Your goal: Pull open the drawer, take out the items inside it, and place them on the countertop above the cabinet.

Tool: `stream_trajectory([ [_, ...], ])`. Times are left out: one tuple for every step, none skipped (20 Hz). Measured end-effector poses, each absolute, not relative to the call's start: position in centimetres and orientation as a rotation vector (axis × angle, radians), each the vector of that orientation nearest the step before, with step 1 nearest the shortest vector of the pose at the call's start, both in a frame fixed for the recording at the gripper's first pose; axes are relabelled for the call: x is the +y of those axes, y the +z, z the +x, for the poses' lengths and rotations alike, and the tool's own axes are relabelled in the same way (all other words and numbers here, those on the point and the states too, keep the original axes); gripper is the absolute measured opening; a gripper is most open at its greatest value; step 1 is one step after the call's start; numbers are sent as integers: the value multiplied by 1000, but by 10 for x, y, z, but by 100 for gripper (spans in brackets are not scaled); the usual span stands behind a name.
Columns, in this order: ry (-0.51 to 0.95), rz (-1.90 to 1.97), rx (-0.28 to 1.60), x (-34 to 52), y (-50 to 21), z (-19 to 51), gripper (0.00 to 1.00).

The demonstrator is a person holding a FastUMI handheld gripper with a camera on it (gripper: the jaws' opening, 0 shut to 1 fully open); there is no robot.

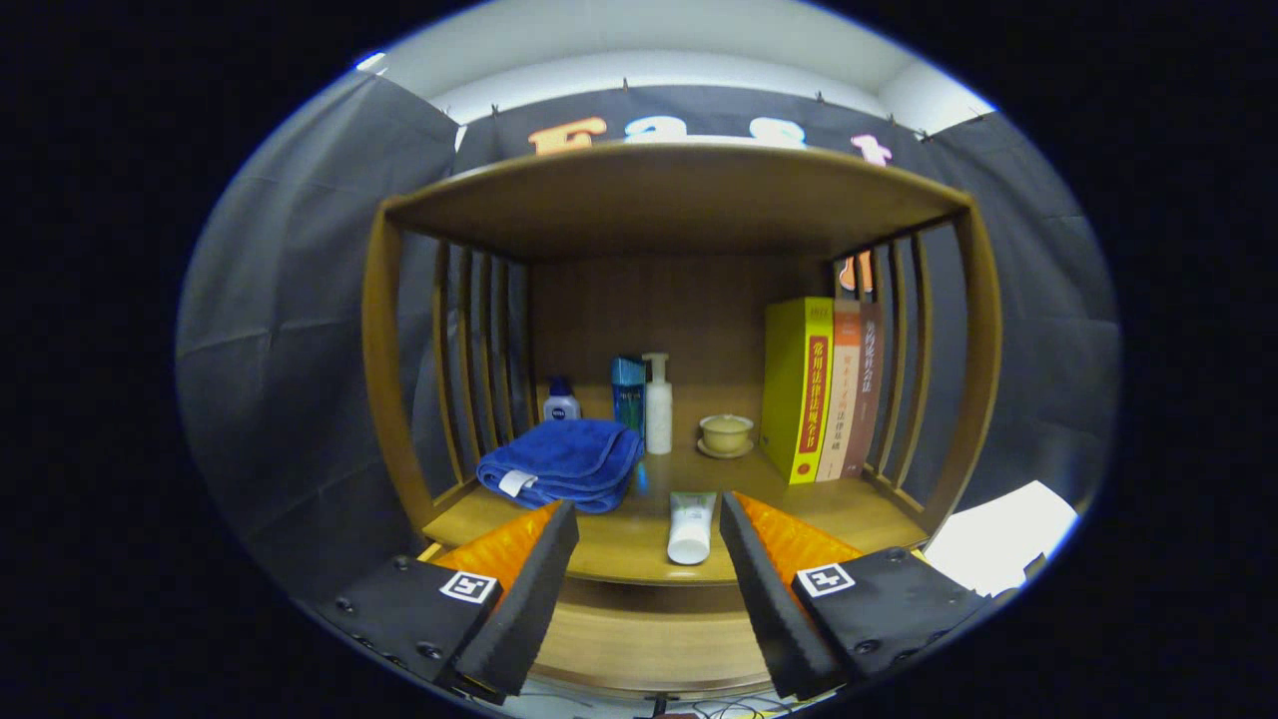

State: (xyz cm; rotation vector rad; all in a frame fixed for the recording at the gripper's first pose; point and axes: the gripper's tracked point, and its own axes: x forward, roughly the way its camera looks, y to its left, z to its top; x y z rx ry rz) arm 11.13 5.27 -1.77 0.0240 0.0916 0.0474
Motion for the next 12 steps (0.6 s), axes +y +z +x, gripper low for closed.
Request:
stream_trajectory([
  [41, 20, 75, 53, -22, 100, 94],
  [41, 20, 64, 55, -27, 91, 94],
  [43, 24, 54, 57, -33, 80, 94],
  [44, 34, 47, 58, -40, 69, 94],
  [47, 44, 36, 59, -47, 62, 94],
  [51, 49, 26, 61, -55, 55, 94],
  [47, 44, 19, 60, -64, 50, 94],
  [31, 35, 14, 57, -74, 45, 94],
  [25, 24, 8, 57, -82, 39, 94],
  [22, 16, -2, 58, -88, 36, 94],
  [24, 6, -18, 60, -92, 32, 94],
  [28, -7, -20, 62, -99, 28, 94],
])
